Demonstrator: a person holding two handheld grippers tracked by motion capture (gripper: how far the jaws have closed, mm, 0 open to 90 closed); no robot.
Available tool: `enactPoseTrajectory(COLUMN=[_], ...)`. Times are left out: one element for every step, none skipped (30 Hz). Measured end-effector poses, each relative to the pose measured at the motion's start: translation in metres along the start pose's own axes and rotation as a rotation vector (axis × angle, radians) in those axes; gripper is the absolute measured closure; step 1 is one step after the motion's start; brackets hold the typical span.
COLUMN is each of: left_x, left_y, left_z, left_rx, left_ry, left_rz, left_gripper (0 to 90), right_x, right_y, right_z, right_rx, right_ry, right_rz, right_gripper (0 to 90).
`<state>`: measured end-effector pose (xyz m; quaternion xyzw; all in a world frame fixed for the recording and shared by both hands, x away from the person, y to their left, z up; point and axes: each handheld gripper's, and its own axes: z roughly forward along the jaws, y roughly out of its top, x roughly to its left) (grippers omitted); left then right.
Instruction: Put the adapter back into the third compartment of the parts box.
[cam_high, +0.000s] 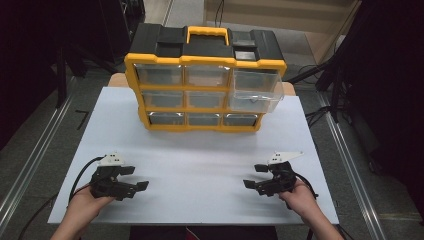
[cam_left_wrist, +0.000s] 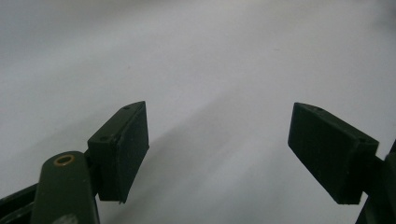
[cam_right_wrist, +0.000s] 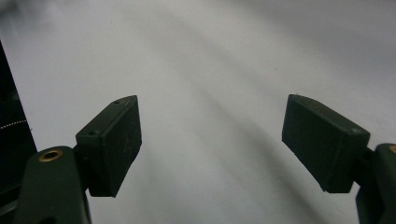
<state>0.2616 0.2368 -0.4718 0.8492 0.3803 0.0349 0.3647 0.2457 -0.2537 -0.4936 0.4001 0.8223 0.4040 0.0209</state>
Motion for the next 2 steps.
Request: enactPoseTrajectory(left_x=[0.0009,0.0009], left_y=[-0.0004,-0.0004], left_z=[-0.0002,-0.0002], left_rx=[-0.002,-0.002], left_ry=[-0.002,-0.002], left_rz=[-0.003,-0.003], left_gripper=[21.9,21.4], right_x=[-0.0004,-0.0004], right_y=[-0.0001,-0.0001], right_z=[0.0001,0.0001], right_rx=[0.000,0.000], right_ry=[-0.003,-0.003], right_rz=[-0.003,-0.003], right_gripper=[18.1,18.1])
